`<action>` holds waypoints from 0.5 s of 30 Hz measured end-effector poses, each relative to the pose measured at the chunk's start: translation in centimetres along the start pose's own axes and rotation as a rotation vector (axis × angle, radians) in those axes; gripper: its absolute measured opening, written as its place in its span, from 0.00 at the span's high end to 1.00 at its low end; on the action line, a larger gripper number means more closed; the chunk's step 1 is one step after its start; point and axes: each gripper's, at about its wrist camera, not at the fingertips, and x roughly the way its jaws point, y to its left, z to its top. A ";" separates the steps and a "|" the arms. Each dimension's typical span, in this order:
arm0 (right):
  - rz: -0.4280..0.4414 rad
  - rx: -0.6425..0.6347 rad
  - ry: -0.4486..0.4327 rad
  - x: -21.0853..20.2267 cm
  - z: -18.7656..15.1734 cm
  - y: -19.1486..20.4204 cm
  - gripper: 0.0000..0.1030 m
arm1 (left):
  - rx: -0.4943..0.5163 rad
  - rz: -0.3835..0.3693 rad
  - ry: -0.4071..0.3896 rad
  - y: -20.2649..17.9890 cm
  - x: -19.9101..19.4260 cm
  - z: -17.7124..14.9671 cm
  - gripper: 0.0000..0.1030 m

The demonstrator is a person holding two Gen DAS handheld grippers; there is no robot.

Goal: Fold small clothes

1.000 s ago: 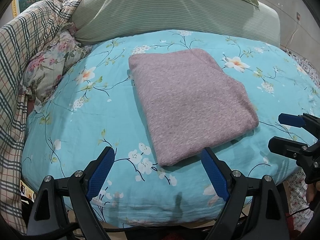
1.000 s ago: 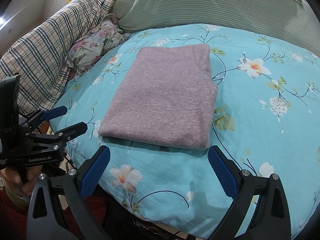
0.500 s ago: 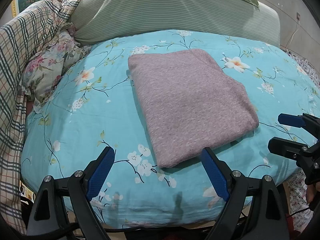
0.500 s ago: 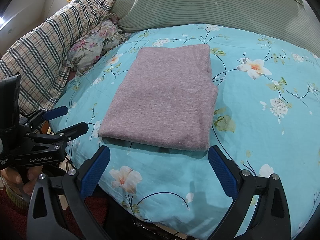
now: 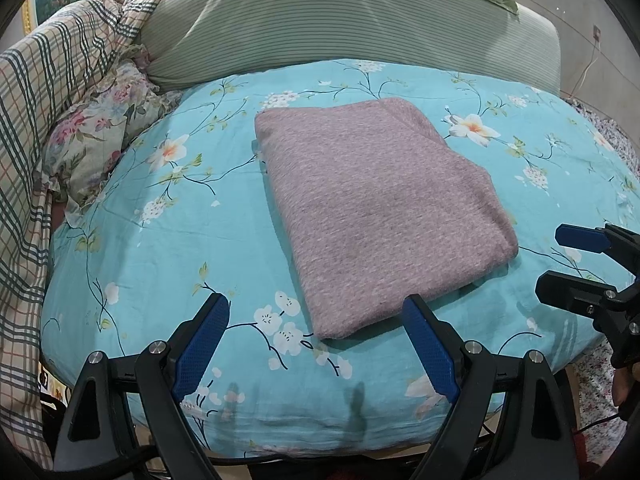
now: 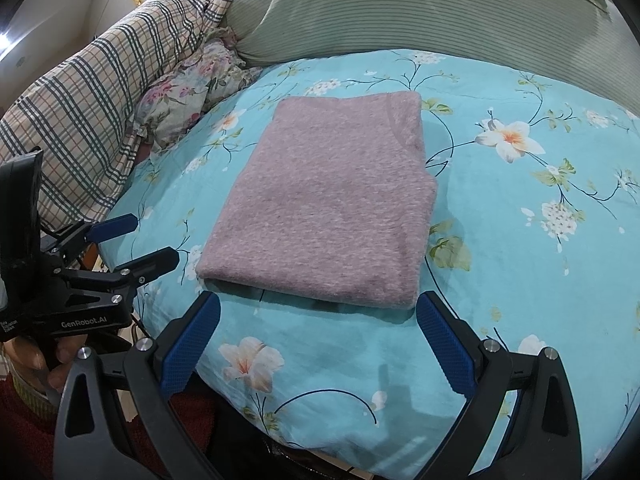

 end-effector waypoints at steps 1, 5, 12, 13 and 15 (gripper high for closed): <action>-0.001 0.001 0.000 0.0 0.0 0.0 0.04 | 0.000 -0.001 0.000 0.0 0.0 0.0 0.14; -0.006 0.001 -0.004 0.0 0.3 -0.2 0.04 | 0.000 -0.001 -0.001 0.0 0.0 0.0 0.14; -0.007 -0.003 -0.011 0.2 1.1 -0.7 0.04 | -0.004 -0.013 -0.004 0.2 0.6 0.9 0.14; -0.006 -0.003 -0.012 0.2 1.2 -0.7 0.04 | -0.004 -0.014 -0.004 0.2 0.6 1.0 0.14; -0.007 -0.004 -0.011 0.2 1.2 -0.7 0.04 | -0.003 -0.014 -0.004 0.2 0.7 1.1 0.14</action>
